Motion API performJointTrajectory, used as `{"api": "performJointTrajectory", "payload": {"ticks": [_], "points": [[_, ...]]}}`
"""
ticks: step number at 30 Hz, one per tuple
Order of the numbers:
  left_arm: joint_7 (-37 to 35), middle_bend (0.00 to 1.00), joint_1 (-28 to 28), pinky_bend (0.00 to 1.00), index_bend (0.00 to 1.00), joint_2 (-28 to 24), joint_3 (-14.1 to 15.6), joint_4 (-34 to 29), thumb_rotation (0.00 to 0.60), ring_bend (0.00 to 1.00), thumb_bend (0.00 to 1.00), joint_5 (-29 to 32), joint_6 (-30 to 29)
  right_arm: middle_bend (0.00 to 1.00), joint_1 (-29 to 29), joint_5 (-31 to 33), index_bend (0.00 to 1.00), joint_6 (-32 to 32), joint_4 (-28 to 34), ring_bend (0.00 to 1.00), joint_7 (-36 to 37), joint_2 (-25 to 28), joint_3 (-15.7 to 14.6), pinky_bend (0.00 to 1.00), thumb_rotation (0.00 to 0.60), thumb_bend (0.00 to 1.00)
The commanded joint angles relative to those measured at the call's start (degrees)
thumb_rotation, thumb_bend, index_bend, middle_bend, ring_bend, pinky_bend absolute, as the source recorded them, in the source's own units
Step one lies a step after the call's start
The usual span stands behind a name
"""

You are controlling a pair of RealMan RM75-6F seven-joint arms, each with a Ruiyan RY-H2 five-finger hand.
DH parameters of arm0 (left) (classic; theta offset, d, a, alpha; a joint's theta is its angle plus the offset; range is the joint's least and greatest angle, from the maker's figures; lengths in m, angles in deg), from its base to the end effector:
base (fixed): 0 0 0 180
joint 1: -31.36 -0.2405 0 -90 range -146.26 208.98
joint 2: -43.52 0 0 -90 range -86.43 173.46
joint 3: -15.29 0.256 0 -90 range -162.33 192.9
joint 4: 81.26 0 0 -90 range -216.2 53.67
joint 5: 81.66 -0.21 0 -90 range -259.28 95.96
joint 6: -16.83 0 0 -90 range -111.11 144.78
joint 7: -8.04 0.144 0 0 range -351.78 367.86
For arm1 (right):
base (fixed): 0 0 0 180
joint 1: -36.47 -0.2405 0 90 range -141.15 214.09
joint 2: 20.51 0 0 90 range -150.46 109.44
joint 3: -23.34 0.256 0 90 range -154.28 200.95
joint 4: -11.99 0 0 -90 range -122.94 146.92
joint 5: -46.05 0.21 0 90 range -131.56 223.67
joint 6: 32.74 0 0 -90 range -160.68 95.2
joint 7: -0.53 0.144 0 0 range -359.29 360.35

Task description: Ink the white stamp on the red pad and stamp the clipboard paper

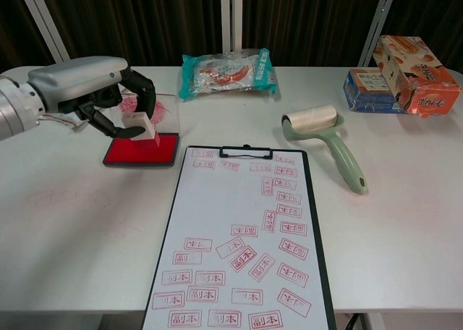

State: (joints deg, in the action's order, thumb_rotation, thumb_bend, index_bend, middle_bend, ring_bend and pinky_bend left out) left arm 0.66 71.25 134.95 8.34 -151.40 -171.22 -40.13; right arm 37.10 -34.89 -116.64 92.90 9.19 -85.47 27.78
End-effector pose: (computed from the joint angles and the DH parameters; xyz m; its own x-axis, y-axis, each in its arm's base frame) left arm -0.1695 0.3406 -0.0227 0.3834 0.2474 0.8898 0.8151 -0.5437 -0.2001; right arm -0.3738 -0.1538 0.1855 0.4161 -0.0072 0.9093 -0.8937 0.1813 0.4104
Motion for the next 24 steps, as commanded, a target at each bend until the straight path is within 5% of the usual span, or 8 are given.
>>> {"api": "performJointTrajectory", "payload": {"ticks": [1, 24], "points": [[-0.15, 0.69, 1.99, 1.00, 0.67, 1.40, -0.12, 2.69, 0.600, 1.00, 0.41, 0.78, 2.37, 0.00, 0.06, 0.03, 0.00, -0.15, 0.28, 0.00, -0.26, 0.22, 0.06, 0.00, 0.600, 0.23], [-7.16, 0.68, 6.27, 1.00, 0.67, 6.03, 1.46, 15.40, 0.600, 1.00, 0.41, 3.05, 6.60, 0.00, -0.11, 1.10, 0.00, 0.60, 0.38, 0.00, -1.00, 0.27, 0.51, 0.00, 0.600, 0.24]]}}
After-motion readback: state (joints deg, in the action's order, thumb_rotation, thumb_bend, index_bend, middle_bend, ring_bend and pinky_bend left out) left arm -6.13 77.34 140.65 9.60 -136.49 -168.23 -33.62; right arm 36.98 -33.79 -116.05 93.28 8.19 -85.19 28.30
